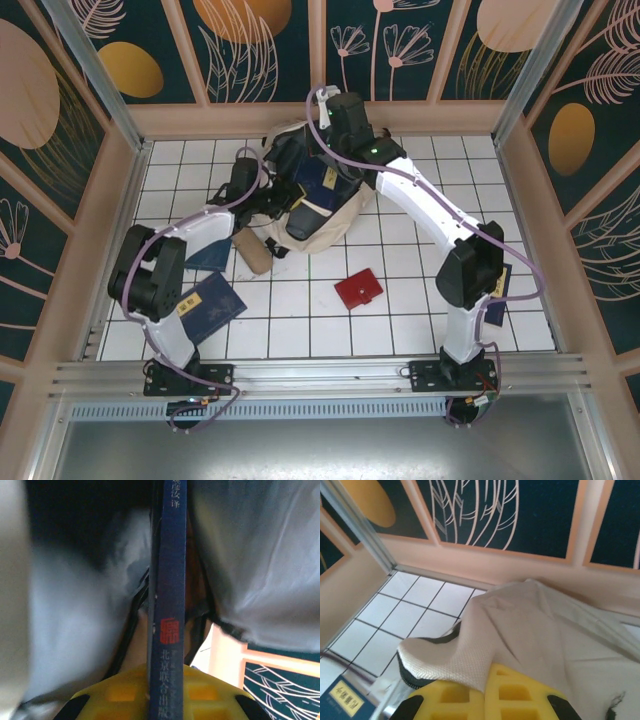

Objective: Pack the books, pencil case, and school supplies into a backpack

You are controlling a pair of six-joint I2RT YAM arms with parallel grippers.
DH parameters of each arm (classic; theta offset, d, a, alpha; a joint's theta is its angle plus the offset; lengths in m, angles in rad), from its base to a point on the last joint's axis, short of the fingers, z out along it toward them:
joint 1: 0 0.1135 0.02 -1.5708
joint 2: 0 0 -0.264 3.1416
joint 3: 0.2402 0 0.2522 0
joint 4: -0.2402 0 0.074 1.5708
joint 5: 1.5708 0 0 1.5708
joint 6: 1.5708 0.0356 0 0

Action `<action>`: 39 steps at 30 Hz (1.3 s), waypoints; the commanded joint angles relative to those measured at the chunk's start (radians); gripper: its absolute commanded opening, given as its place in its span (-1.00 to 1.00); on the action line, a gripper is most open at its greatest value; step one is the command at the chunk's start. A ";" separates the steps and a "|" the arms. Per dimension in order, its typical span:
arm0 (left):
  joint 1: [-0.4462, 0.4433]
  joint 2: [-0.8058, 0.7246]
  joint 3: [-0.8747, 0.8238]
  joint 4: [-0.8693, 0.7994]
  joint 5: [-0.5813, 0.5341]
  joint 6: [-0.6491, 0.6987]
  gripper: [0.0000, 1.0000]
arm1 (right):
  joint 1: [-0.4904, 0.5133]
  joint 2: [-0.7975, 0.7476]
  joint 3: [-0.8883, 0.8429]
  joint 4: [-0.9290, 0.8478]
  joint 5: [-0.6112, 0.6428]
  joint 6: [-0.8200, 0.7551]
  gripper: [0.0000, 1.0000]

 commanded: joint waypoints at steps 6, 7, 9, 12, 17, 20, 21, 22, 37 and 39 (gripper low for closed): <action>-0.011 0.147 0.156 0.108 -0.067 -0.017 -1.00 | 0.004 -0.087 -0.047 0.089 -0.094 0.083 -1.00; -0.013 0.156 0.162 0.115 -0.081 -0.010 -1.00 | 0.004 -0.092 -0.060 0.099 -0.097 0.092 -1.00; -0.013 0.173 0.171 0.129 -0.102 0.014 -1.00 | 0.004 -0.100 -0.078 0.113 -0.105 0.113 -1.00; -0.013 0.190 0.169 0.157 -0.135 0.046 -1.00 | 0.006 -0.110 -0.105 0.137 -0.121 0.142 -1.00; -0.013 0.231 0.179 0.234 -0.148 0.036 -0.94 | 0.005 -0.103 -0.126 0.150 -0.146 0.183 -1.00; -0.013 0.243 0.188 0.249 -0.185 0.034 -0.78 | 0.004 -0.100 -0.144 0.164 -0.163 0.214 -1.00; -0.013 0.248 0.188 0.263 -0.196 0.031 -0.73 | 0.004 -0.100 -0.150 0.170 -0.169 0.224 -1.00; -0.013 0.254 0.190 0.275 -0.203 0.027 -0.67 | 0.004 -0.099 -0.155 0.177 -0.173 0.237 -1.00; 0.041 0.188 0.087 0.253 -0.280 -0.031 0.05 | -0.020 -0.019 -0.159 0.162 -0.135 0.309 -1.00; 0.046 0.143 0.061 0.208 -0.280 -0.019 0.16 | -0.026 -0.013 -0.146 0.155 -0.138 0.314 -1.00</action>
